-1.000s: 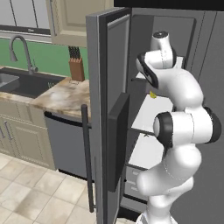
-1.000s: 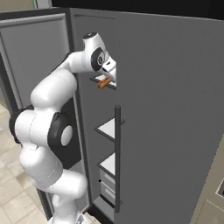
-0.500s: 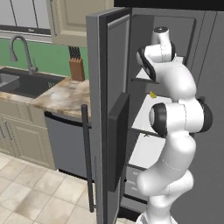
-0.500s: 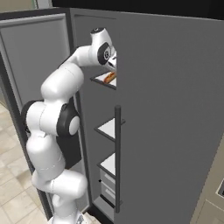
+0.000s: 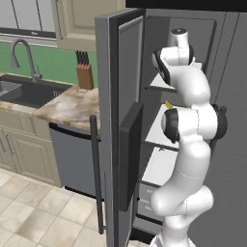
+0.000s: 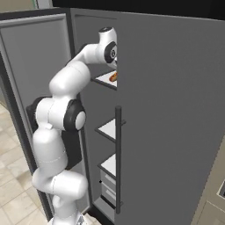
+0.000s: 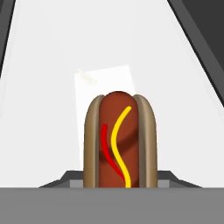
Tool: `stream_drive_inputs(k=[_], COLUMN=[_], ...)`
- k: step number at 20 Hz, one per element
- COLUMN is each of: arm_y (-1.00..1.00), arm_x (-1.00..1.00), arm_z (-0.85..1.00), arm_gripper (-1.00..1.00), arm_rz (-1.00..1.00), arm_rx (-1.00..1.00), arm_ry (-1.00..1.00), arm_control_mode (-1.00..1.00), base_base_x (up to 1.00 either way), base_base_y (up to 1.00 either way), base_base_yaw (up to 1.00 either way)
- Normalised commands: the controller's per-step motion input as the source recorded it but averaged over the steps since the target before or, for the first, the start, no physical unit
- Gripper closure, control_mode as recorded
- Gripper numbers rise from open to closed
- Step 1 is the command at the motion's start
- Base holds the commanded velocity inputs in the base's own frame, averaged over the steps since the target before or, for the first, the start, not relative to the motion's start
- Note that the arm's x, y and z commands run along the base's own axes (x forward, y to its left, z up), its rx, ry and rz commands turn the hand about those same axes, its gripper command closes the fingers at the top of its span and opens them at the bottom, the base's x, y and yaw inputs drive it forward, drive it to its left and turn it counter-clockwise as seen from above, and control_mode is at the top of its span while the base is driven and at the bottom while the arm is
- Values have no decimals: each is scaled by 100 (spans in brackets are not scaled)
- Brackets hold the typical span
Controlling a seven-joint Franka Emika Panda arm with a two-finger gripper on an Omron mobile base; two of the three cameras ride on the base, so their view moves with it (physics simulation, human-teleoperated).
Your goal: Store the hot dog in the freezer for long-term storage. Close the freezer door after placing the cooked food.
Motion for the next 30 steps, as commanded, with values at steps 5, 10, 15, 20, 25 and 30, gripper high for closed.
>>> stream_drive_inputs(k=[5, 10, 15, 20, 25, 30], arm_y=[0, 0, 0, 0, 0, 0], arm_x=[16, 3, 1, 0, 0, 0], arm_z=[-31, -21, -15, -6, 0, 0], arm_gripper=[100, 100, -100, -100, -100, -100], arm_rz=[0, 0, 0, 0, 0, 0], arm_rx=[0, 0, 0, 0, 0, 0], arm_ry=[0, 0, 0, 0, 0, 0], arm_control_mode=[-100, -100, -100, -100, -100, -100], base_base_x=[0, 0, 0, 0, 0, 0], base_base_y=[0, 0, 0, 0, 0, 0], base_base_yaw=[0, 0, 0, 0, 0, 0])
